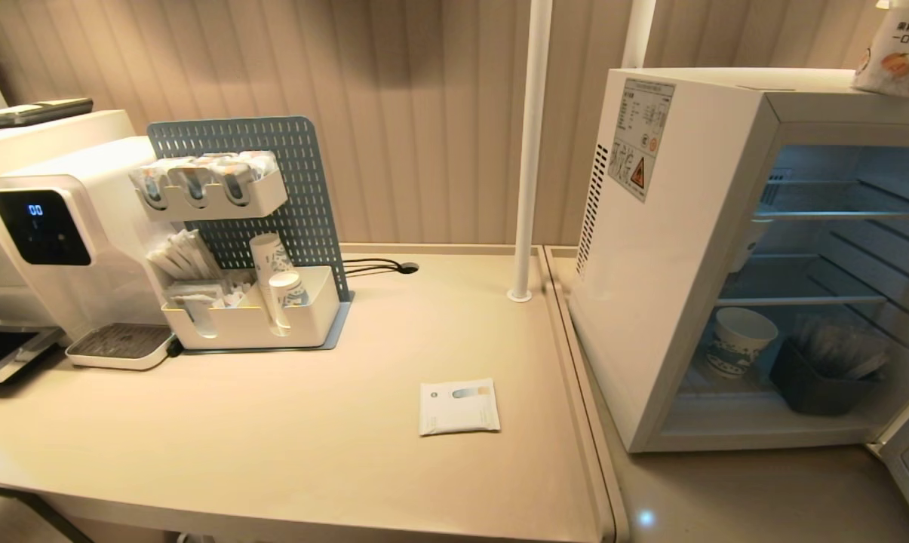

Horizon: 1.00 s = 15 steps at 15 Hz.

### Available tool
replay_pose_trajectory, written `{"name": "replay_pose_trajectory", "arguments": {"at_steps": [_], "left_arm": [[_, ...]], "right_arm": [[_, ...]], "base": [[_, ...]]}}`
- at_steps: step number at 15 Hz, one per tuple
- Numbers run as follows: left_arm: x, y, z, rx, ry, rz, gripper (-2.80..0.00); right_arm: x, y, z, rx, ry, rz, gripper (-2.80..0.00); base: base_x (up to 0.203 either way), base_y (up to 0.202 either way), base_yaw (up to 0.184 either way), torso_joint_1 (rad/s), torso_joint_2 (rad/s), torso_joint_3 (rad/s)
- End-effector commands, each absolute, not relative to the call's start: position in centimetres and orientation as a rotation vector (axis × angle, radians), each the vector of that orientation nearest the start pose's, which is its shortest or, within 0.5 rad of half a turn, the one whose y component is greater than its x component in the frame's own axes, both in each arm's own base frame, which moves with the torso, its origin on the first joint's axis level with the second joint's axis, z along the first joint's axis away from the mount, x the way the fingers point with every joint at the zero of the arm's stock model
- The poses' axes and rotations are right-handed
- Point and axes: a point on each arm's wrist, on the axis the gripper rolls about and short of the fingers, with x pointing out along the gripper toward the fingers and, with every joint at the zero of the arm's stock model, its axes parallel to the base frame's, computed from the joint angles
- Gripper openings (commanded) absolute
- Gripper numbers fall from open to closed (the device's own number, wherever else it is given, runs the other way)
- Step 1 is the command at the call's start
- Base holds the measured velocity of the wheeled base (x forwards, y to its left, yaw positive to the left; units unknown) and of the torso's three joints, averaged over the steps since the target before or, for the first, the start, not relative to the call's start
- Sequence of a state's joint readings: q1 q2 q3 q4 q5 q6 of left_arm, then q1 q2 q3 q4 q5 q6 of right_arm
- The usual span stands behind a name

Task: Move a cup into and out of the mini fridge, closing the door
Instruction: Place the yoghurt on the freezer, then close the freezer door

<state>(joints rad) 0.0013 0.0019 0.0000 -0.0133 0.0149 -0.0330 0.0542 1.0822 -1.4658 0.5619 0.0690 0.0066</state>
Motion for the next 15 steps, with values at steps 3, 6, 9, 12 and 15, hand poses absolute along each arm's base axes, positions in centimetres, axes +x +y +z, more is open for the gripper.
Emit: {"name": "replay_pose_trajectory", "arguments": {"at_steps": [3, 6, 9, 12, 15], "left_arm": [[-2.3, 0.0, 7.7, -0.034, -0.011, 0.017, -2.8], [-2.3, 0.0, 7.7, -0.034, -0.011, 0.017, -2.8], [-2.3, 0.0, 7.7, -0.035, -0.011, 0.018, -2.8], [-2.3, 0.0, 7.7, -0.035, -0.011, 0.017, -2.8], [-2.3, 0.0, 7.6, -0.04, -0.01, 0.018, -2.8]], "right_arm": [[2.3, 0.3, 36.1, 0.016, 0.111, 0.15, -2.8], [-2.3, 0.1, 33.7, 0.085, 0.167, 0.153, -2.8], [-6.5, 0.1, 31.3, 0.186, 0.191, 0.131, -2.8], [-9.1, 1.1, 27.8, 0.197, 0.162, 0.091, -2.8], [-10.0, 2.1, 24.9, 0.131, 0.052, 0.118, -2.8]], "base": [[0.0, 0.0, 0.0, 0.0, 0.0, 0.0], [0.0, 0.0, 0.0, 0.0, 0.0, 0.0], [0.0, 0.0, 0.0, 0.0, 0.0, 0.0], [0.0, 0.0, 0.0, 0.0, 0.0, 0.0], [0.0, 0.0, 0.0, 0.0, 0.0, 0.0]]}}
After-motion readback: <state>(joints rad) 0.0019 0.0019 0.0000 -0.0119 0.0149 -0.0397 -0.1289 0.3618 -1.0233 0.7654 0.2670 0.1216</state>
